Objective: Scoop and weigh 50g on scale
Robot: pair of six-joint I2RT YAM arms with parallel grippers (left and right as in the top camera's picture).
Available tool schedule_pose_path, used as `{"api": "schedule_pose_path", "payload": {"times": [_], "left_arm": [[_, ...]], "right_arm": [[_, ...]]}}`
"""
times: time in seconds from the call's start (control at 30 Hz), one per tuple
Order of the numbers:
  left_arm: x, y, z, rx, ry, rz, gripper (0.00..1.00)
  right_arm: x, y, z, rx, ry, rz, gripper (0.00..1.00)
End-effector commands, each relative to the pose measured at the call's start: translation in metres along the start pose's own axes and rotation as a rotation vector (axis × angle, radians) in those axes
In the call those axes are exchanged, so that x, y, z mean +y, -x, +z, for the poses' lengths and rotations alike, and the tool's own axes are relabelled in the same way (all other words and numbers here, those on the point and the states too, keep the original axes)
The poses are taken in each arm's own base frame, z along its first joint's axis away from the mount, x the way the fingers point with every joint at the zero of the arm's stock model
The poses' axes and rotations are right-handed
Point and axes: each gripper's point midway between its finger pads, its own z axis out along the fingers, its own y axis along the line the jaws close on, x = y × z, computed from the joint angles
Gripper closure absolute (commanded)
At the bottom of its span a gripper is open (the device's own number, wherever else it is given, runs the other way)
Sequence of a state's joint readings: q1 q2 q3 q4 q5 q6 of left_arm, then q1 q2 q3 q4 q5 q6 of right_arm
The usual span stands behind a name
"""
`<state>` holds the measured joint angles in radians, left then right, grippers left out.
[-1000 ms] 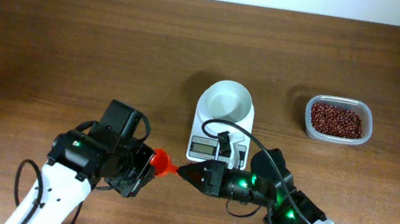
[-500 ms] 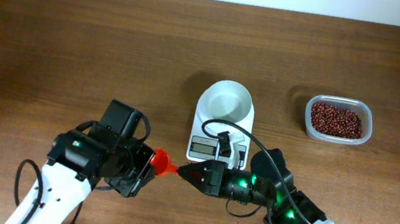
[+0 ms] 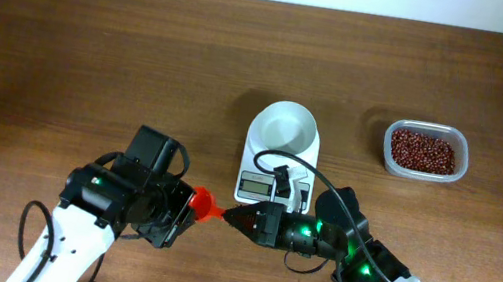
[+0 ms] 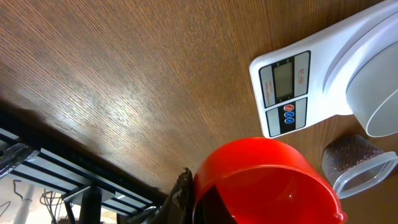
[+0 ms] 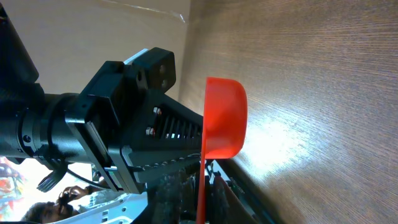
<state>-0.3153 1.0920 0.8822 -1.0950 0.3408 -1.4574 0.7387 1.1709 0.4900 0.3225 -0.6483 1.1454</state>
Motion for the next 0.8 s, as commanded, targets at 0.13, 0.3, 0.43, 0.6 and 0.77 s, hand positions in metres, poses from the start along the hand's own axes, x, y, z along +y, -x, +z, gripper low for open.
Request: {"api": "schedule_pose_path", "payload": {"times": [0.13,0.3,0.43,0.6,0.77], "left_arm": [[0.000,-0.001,-0.001,-0.003,-0.007,0.024,1.00],[0.000,-0.001,-0.001,-0.003,-0.006,0.024,1.00],[0.000,-0.001,-0.001,-0.005,-0.006,0.024,0.74],[0.000,0.000,-0.001,-0.008,-0.006,0.024,0.25],[0.001,0.008,-0.001,-0.057,0.000,0.023,0.09]], "right_arm": [[0.010,-0.003,0.001,0.024,0.027,-0.026,0.90],[0.010,-0.003,0.001,0.024,0.027,-0.027,0.96],[0.010,-0.003,0.001,0.022,0.027,-0.027,0.96],[0.002,-0.004,0.001,0.025,-0.003,-0.054,0.96],[-0.039,-0.007,-0.003,0.015,-0.178,-0.106,0.96]]}}
